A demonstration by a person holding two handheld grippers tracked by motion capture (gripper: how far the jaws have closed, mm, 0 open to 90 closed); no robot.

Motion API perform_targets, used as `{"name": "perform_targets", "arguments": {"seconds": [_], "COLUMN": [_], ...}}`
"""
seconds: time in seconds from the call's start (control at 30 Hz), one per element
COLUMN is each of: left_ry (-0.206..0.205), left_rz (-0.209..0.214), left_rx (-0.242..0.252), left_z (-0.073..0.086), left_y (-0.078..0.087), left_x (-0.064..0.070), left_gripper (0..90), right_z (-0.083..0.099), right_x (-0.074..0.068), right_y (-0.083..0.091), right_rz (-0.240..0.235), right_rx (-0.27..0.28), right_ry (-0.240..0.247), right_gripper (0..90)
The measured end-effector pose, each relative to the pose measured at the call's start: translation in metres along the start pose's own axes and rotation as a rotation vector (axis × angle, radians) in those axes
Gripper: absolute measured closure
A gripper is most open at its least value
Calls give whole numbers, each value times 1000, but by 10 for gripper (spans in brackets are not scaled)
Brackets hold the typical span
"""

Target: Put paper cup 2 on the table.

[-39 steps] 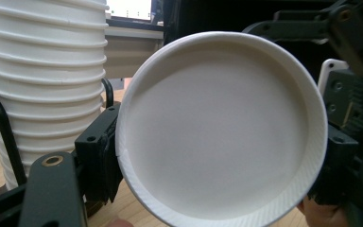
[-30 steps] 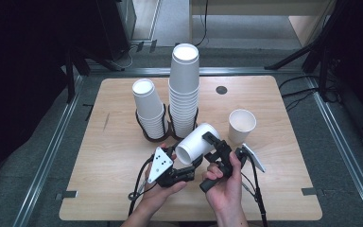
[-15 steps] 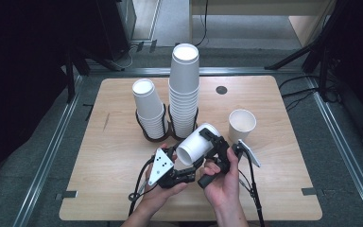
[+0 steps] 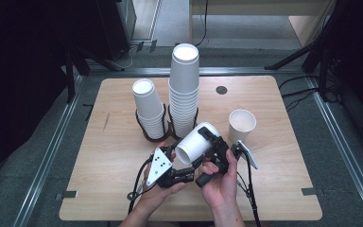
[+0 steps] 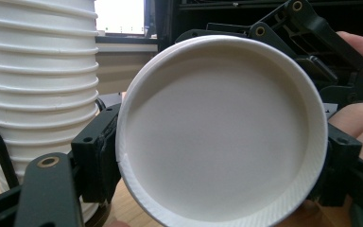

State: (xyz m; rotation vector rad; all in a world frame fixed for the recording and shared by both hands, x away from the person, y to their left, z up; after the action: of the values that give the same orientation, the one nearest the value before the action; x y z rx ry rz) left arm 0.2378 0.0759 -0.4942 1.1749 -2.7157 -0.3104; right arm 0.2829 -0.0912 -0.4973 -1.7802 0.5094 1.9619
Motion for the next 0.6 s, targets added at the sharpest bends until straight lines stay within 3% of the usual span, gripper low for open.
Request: {"name": "perform_targets", "arguments": {"seconds": [0.23,0.37,0.6], "left_ry": [-19,-22,-13], "left_rz": [-11,-12,7], "left_rx": [-16,-54,-86], "left_z": [-2,-4,-6], "left_y": [3,3,6], "left_x": [0,0,-2], "left_gripper": [201,190,140], "right_z": [1,0,-4], "right_x": [-1,-3,-7], "right_y": [0,2,10], "right_rz": [-5,-11,-17], "right_rx": [14,38,77], "right_ry": [-1,1,23], "right_gripper": [137,139,140]}}
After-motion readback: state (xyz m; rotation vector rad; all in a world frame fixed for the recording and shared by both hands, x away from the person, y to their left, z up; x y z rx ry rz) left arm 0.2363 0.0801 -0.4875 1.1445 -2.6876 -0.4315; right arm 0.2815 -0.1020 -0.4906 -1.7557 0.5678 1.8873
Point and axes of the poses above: each handheld gripper's, and its own axes: y roughly backward along the jaws, z roughly out of its underside, x roughly to its right, the point moved 2 cm from there along -y, roughly forward along the jaws, and after that the axes turned 13 degrees about -x, right-handed, at the moved point
